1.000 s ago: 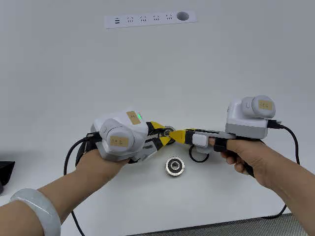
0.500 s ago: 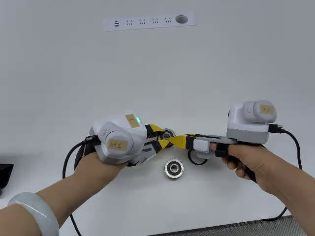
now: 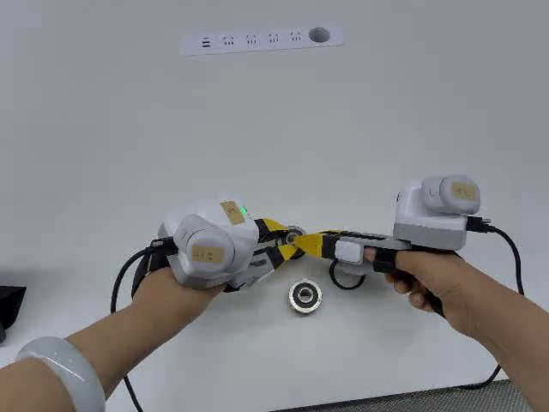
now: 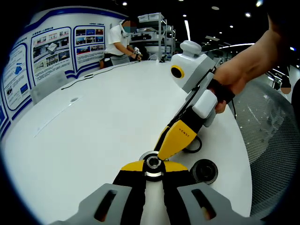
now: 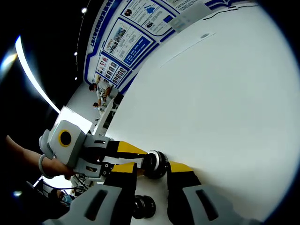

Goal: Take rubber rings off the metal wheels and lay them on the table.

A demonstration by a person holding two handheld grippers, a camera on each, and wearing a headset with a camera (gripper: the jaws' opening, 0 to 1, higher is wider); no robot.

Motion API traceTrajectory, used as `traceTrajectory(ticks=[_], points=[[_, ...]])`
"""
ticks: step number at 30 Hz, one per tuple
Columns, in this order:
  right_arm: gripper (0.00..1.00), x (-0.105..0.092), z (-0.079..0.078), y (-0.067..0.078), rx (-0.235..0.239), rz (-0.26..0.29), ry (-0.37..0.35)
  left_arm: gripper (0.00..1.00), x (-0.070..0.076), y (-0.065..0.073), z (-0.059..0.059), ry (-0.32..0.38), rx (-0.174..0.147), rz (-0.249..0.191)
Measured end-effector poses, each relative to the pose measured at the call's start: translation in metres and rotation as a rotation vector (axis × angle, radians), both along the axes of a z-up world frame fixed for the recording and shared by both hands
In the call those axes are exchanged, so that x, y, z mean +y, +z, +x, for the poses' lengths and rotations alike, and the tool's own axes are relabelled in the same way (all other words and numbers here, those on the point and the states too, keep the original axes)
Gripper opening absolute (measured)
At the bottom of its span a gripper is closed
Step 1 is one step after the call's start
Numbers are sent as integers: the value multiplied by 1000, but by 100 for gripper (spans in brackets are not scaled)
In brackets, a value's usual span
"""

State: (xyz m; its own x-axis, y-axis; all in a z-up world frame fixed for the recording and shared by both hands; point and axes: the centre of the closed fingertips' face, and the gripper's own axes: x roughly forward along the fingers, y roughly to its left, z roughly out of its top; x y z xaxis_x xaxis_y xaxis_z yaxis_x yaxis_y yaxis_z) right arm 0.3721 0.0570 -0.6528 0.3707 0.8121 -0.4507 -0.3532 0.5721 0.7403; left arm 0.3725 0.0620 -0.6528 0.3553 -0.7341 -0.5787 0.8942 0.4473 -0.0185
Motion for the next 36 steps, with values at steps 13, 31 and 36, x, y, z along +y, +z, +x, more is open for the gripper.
traceTrajectory(ticks=[13,31,36], points=[[26,-2,-2,1,5,14,16,13,0,0,0,0,-1,-4],[14,-8,-4,-1,0,-5,9,13,1,0,-1,-3,-1,-3],[7,-11,-1,-6,-2,-38,-5,13,0,0,-1,-2,0,-3]])
